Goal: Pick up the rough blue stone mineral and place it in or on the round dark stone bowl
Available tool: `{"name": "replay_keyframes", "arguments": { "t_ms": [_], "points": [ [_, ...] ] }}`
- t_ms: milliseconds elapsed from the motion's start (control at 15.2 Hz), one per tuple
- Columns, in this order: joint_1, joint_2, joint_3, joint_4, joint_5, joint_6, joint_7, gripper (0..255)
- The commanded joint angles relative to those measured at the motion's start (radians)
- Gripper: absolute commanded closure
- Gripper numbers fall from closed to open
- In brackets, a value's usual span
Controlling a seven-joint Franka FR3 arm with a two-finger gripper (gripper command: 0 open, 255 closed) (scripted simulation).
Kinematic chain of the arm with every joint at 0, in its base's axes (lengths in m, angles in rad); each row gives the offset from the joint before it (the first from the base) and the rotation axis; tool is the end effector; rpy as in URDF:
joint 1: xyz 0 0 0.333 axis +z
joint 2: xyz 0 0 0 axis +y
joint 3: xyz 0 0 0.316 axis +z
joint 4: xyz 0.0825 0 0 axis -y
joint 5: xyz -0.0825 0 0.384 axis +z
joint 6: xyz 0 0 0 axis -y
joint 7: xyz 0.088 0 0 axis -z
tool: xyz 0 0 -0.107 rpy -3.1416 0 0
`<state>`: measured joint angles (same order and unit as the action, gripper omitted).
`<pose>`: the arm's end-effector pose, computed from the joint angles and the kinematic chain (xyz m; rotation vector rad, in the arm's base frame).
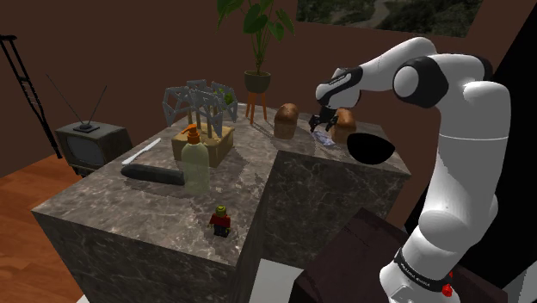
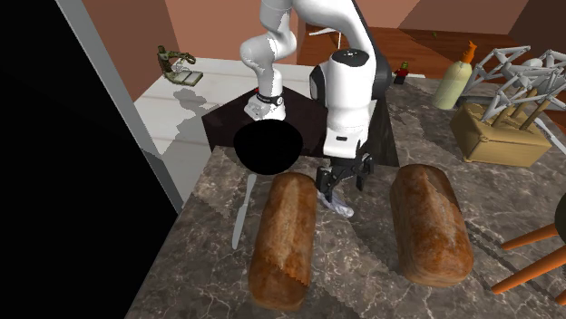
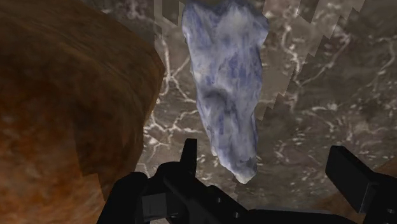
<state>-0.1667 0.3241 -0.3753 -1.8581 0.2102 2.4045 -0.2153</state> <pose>0.5657 -0.3187 0.3818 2.9964 -0.6585 0.3833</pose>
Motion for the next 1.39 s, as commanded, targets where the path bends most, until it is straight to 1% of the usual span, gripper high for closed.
{"name": "replay_keyframes", "arguments": {
  "t_ms": [0,330,396,462,528,594,726,792,858,924,990,1056,1122,1188,1320],
  "points": [
    [-0.020,0.035,-0.009,-0.015,0.003,-0.054,-0.003,0],
    [-0.026,0.034,-0.002,-0.015,0.000,-0.053,-0.001,0],
    [-0.027,0.018,-0.006,-0.035,-0.003,-0.049,-0.007,255],
    [-0.035,0.040,-0.003,-0.001,0.005,-0.062,-0.013,255],
    [-0.042,0.045,-0.003,-0.002,0.011,-0.058,-0.023,255],
    [-0.038,0.046,-0.002,0.008,0.008,-0.065,-0.016,255],
    [-0.041,0.092,0.008,0.058,0.022,-0.072,-0.011,255],
    [-0.029,0.081,0.008,0.033,0.016,-0.059,0.002,255],
    [0.001,0.047,0.003,-0.014,-0.006,-0.041,0.033,255],
    [-0.003,0.019,-0.002,-0.046,-0.009,-0.036,0.022,255],
    [-0.030,0.034,0.002,-0.015,-0.002,-0.053,0.000,255],
    [-0.016,-0.004,-0.006,-0.057,-0.010,0.214,0.006,255],
    [-0.015,-0.004,-0.006,-0.057,-0.010,0.214,0.006,0],
    [0.007,-0.016,-0.025,-0.050,-0.049,0.136,0.055,0],
    [0.042,-0.034,-0.049,-0.025,-0.104,-0.026,0.134,0]
  ]
}}
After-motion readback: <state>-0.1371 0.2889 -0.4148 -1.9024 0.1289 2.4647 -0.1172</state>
